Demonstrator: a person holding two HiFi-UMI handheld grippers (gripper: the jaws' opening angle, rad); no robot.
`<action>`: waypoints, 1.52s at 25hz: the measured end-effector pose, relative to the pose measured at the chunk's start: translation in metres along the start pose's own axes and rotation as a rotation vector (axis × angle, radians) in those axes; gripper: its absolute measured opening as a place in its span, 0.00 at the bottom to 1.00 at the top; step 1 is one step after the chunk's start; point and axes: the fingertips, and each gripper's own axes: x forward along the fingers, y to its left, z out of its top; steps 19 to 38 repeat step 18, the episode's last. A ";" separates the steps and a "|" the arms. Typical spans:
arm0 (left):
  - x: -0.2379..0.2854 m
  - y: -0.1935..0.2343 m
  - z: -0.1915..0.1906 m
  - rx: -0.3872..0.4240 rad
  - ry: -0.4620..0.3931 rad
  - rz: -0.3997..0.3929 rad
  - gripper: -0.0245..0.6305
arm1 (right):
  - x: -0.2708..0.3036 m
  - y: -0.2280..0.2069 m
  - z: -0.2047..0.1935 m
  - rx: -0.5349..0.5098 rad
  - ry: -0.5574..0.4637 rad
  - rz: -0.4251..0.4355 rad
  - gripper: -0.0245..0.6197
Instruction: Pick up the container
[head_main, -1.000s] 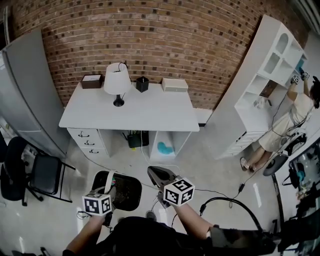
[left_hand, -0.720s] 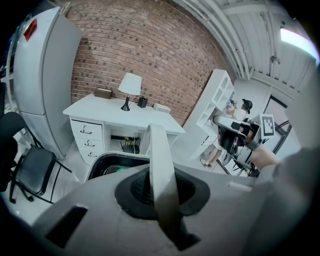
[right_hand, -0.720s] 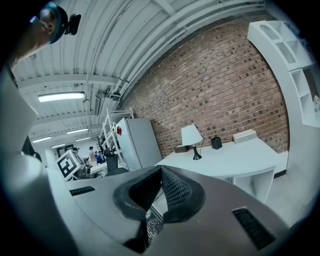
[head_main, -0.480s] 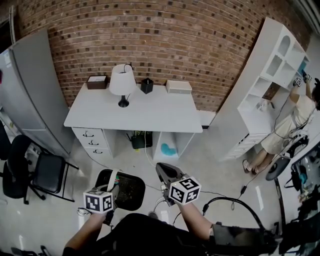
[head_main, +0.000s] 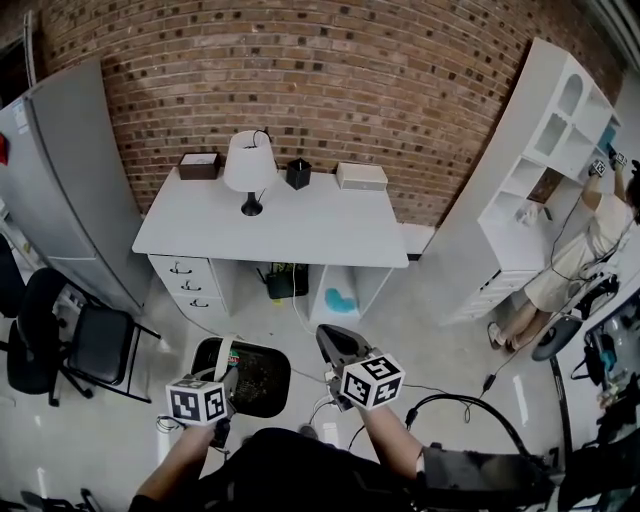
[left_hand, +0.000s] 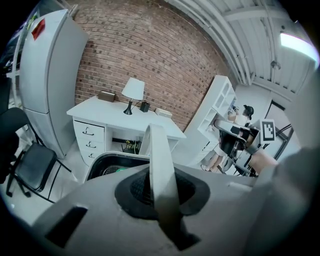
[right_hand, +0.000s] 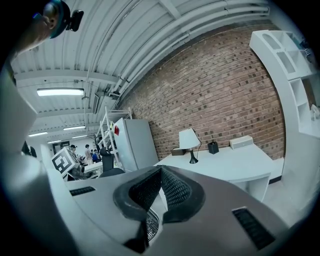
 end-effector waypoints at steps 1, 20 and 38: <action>-0.001 0.001 -0.001 -0.001 -0.001 0.004 0.09 | -0.001 0.001 0.001 -0.007 -0.006 0.000 0.05; -0.008 0.010 0.001 -0.012 -0.021 0.035 0.09 | 0.000 0.005 0.009 -0.049 -0.021 0.004 0.05; -0.008 0.010 0.001 -0.012 -0.021 0.035 0.09 | 0.000 0.005 0.009 -0.049 -0.021 0.004 0.05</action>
